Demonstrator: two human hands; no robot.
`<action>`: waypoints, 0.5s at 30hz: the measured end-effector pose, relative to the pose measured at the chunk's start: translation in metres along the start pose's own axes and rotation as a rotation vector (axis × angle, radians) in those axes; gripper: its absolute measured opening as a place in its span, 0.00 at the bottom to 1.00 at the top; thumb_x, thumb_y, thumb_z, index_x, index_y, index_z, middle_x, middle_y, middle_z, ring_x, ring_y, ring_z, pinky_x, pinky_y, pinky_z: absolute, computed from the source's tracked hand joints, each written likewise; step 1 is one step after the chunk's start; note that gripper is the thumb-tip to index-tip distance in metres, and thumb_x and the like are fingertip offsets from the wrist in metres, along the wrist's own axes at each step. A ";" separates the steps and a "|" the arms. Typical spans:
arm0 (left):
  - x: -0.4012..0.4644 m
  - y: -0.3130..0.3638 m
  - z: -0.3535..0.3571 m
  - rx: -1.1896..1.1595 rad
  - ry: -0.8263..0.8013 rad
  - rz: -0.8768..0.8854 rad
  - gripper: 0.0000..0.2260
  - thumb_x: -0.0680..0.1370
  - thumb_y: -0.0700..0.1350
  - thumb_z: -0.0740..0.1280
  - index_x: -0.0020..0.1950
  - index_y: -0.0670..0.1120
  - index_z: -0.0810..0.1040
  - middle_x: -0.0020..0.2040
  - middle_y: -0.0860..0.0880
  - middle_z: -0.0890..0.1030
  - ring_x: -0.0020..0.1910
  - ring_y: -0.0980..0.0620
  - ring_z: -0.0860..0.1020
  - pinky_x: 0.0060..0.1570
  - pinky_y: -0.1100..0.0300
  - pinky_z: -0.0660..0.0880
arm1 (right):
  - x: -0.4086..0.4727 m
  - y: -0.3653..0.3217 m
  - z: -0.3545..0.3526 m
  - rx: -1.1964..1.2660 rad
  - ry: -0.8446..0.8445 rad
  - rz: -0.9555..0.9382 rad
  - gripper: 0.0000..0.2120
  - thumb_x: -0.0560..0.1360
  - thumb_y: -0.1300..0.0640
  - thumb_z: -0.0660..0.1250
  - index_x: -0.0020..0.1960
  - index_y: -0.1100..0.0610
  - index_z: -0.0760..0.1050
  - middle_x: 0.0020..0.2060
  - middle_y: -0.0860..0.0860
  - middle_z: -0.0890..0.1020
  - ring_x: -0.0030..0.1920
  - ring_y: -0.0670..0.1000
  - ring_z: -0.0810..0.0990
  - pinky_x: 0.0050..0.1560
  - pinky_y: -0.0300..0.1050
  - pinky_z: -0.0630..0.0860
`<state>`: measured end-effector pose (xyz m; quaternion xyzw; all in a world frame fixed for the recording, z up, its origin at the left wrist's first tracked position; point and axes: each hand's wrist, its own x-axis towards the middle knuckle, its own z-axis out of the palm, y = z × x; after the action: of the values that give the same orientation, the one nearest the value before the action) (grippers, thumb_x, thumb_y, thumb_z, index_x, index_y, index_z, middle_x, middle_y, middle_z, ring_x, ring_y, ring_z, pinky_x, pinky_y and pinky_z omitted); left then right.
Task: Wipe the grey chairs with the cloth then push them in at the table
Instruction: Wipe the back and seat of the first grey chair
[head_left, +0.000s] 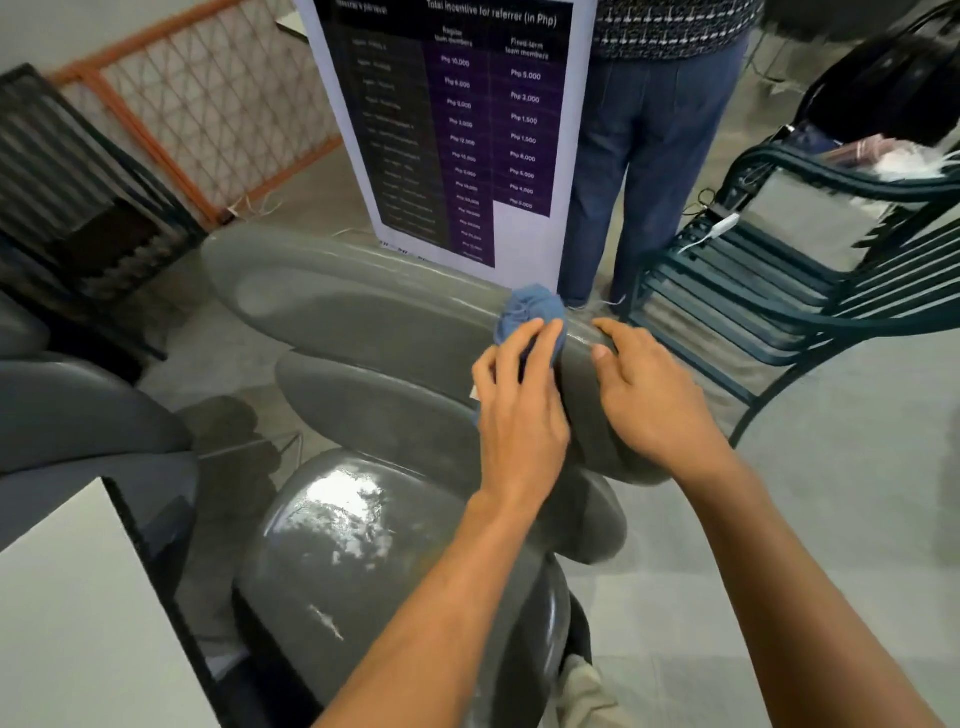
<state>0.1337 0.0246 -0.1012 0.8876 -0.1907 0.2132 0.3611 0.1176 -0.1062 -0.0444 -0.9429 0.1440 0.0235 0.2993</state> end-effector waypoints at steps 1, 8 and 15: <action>-0.010 -0.002 -0.001 -0.016 -0.036 0.022 0.23 0.81 0.34 0.63 0.76 0.46 0.73 0.74 0.47 0.71 0.65 0.41 0.70 0.68 0.53 0.70 | 0.000 0.001 0.000 0.015 0.001 -0.003 0.22 0.86 0.50 0.54 0.78 0.54 0.63 0.72 0.56 0.72 0.72 0.59 0.69 0.68 0.56 0.67; 0.031 -0.038 -0.018 -0.012 0.063 -0.175 0.20 0.81 0.35 0.63 0.73 0.43 0.74 0.70 0.46 0.74 0.63 0.42 0.71 0.67 0.68 0.62 | -0.016 0.013 0.005 0.101 0.073 0.003 0.21 0.86 0.53 0.54 0.78 0.53 0.64 0.70 0.55 0.72 0.70 0.58 0.70 0.68 0.57 0.68; -0.004 0.019 -0.003 -0.020 -0.131 0.149 0.18 0.83 0.40 0.65 0.73 0.44 0.76 0.73 0.48 0.75 0.63 0.42 0.70 0.68 0.53 0.69 | -0.015 0.018 0.008 0.258 0.100 0.001 0.21 0.84 0.58 0.57 0.76 0.52 0.67 0.69 0.55 0.74 0.69 0.56 0.71 0.70 0.55 0.67</action>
<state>0.1203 0.0153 -0.0907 0.8793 -0.2816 0.1793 0.3398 0.0979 -0.1116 -0.0594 -0.8966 0.1611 -0.0420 0.4104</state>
